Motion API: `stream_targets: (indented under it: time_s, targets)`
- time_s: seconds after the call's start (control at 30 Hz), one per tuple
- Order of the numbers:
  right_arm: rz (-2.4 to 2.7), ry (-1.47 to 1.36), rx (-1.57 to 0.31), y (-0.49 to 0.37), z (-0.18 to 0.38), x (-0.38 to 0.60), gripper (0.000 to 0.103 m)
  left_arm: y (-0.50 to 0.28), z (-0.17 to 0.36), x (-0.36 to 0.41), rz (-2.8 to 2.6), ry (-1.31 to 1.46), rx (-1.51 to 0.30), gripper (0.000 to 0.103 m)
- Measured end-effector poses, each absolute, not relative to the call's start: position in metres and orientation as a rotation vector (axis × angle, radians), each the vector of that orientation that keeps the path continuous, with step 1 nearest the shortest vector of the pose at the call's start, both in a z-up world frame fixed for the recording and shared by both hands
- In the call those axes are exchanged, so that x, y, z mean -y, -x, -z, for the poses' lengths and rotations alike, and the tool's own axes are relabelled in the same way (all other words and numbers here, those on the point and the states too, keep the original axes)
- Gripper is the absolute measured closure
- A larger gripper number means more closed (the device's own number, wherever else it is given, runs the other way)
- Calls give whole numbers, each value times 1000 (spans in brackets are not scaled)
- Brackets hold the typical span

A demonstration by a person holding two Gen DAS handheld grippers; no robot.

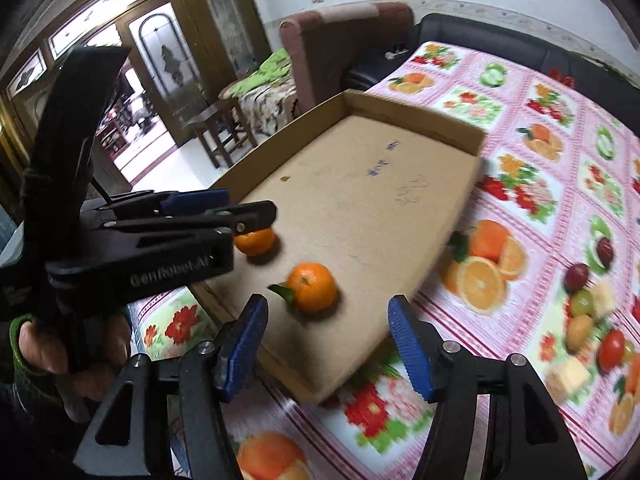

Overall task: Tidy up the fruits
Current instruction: 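Carry both mandarins over the cardboard tray and open both tools, then withdraw both tools from the tray toward the remaining fruits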

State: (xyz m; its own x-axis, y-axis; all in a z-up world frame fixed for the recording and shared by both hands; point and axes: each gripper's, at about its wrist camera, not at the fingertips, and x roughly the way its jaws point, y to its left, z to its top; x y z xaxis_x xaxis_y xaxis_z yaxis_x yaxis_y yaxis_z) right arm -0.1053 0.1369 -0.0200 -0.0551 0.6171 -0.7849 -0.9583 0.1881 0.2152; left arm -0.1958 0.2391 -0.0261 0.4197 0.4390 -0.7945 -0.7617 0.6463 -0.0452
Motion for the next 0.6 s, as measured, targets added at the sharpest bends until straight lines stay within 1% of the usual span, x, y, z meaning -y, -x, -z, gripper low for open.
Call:
stream_targets:
  time_s: [0.23,0.3,0.5,0.57,0.6]
  targets:
    - [-1271,386,-901,75,2,-95,39,182,17,-216,-766,403,-835,48]
    - [-1238,360,-904,65,0,-80,39,176,16,-210,-760,394,-839,46]
    - [-1154,314,-902,41,-2,-44,39,158,6,-183,-733,351,-830,45]
    - [-1128,297,-909,34,0,-33,38,153,4,-175,-718,343,-829,42]
    - [-1114,286,-914,30,0,-26,38,148,3,-170,-709,336,-830,42]
